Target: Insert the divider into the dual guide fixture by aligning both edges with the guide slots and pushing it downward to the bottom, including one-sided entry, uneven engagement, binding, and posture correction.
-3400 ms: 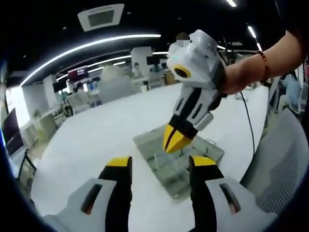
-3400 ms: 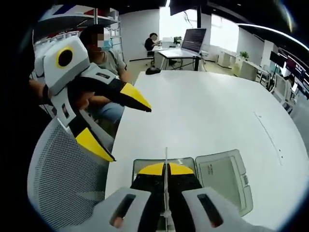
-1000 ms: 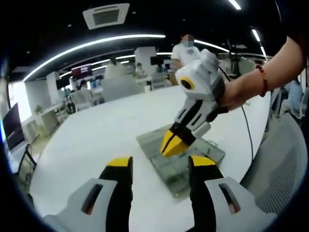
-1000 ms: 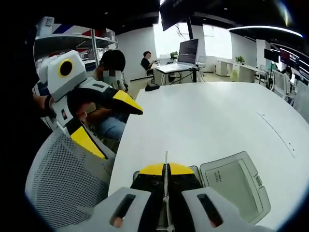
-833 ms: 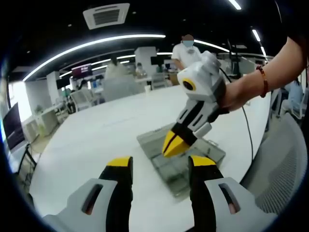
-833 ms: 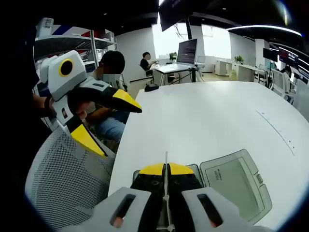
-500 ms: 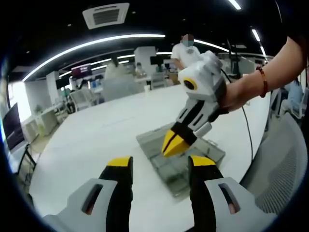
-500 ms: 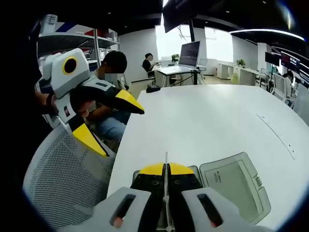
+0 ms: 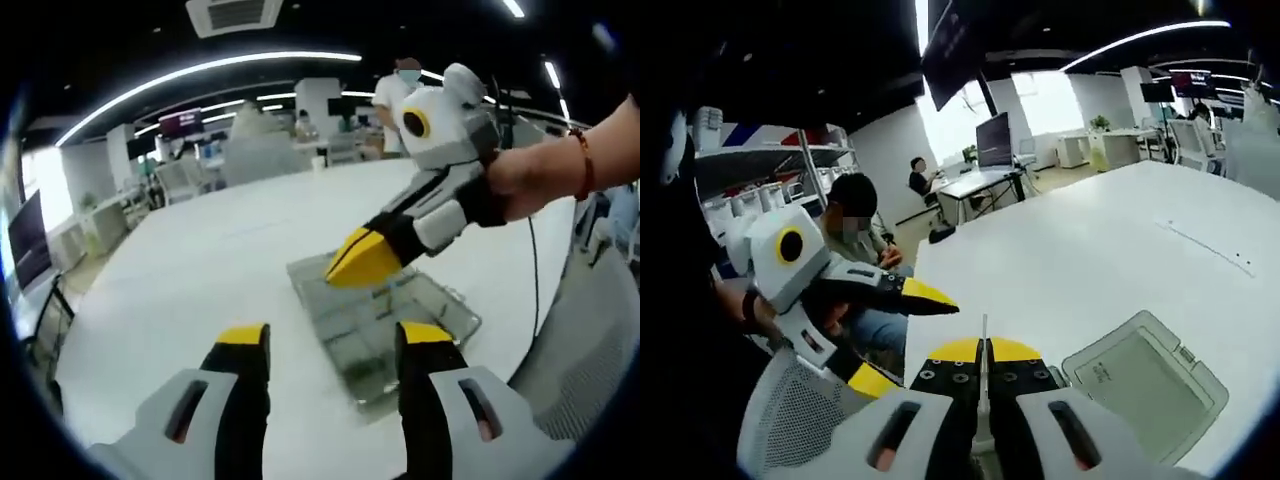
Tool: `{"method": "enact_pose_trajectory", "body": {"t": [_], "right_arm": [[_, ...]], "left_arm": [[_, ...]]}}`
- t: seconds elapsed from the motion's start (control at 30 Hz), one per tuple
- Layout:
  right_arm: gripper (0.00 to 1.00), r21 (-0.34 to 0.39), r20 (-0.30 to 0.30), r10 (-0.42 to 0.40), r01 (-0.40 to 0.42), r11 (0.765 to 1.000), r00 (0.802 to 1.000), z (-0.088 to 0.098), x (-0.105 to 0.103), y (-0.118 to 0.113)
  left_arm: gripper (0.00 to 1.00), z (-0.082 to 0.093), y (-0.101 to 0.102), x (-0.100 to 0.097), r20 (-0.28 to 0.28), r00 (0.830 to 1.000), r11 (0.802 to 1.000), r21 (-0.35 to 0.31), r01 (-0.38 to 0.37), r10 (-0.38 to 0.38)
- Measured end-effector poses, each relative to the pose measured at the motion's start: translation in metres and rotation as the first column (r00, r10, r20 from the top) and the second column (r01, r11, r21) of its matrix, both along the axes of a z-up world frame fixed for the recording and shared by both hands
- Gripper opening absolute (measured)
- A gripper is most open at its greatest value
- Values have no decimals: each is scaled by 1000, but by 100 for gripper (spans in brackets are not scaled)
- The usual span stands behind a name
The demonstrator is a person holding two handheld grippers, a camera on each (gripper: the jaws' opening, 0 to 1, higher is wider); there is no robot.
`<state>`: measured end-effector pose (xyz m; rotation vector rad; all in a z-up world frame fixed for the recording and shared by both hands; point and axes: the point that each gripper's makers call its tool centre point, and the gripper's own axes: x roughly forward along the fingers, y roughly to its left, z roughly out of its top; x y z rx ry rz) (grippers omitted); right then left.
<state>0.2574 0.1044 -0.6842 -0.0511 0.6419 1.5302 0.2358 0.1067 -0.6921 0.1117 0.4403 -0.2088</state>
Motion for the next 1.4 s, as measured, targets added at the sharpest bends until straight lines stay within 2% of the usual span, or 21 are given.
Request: {"method": "enact_pose_trajectory", "body": {"t": [0.17, 0.2, 0.23, 0.3, 0.4, 0.47, 0.7, 1.0, 1.07, 1.17, 1.27, 1.33, 1.4], "right_arm": [[0, 1, -65, -14, 14, 1000, 998, 7, -9, 0], [0, -3, -100, -27, 26, 1000, 995, 8, -11, -1], [0, 1, -100, -29, 29, 1000, 995, 10, -11, -1], [0, 7, -141, -37, 39, 999, 989, 12, -15, -1], [0, 7, -162, -47, 48, 999, 986, 14, -15, -2], [0, 6, -186, -51, 53, 999, 981, 16, -16, -2], [0, -31, -233, -18, 11, 999, 972, 13, -23, -5], [0, -99, -188, 41, -60, 993, 981, 4, -29, -10], [0, -106, -152, 18, -35, 994, 988, 4, -25, -11], [0, -100, -182, 38, -57, 993, 983, 6, -29, -10], [0, -118, -147, 63, -81, 990, 987, 4, -28, -12], [0, -122, -107, 70, -83, 989, 992, 4, -23, -13], [0, -143, -47, 82, -88, 986, 996, 0, -16, -16]], "left_arm": [[53, -9, -3, 9, -8, 1000, 999, 37, -3, 4], [53, -9, -4, 11, -9, 1000, 999, 36, -2, 3], [52, -8, -3, 12, -1, 1000, 999, 39, -6, 6], [51, -9, -5, 14, 0, 1000, 999, 54, 6, -6], [43, -10, -6, 15, 3, 1000, 997, 77, 27, -28], [38, -6, -7, 16, 33, 999, 994, 107, 37, -40], [35, -9, -6, 10, 28, 997, 982, 179, 66, -72], [35, -9, -4, 10, 16, 996, 973, 218, 77, -82], [35, -8, -5, 11, 21, 996, 971, 228, 79, -86], [35, -8, -4, 10, 13, 996, 971, 225, 84, -89], [37, -10, -5, 9, 0, 996, 977, 194, 88, -90], [44, -10, -4, 8, -1, 996, 977, 193, 87, -88], [46, -10, 1, 7, -8, 997, 983, 170, 72, -72]]}}
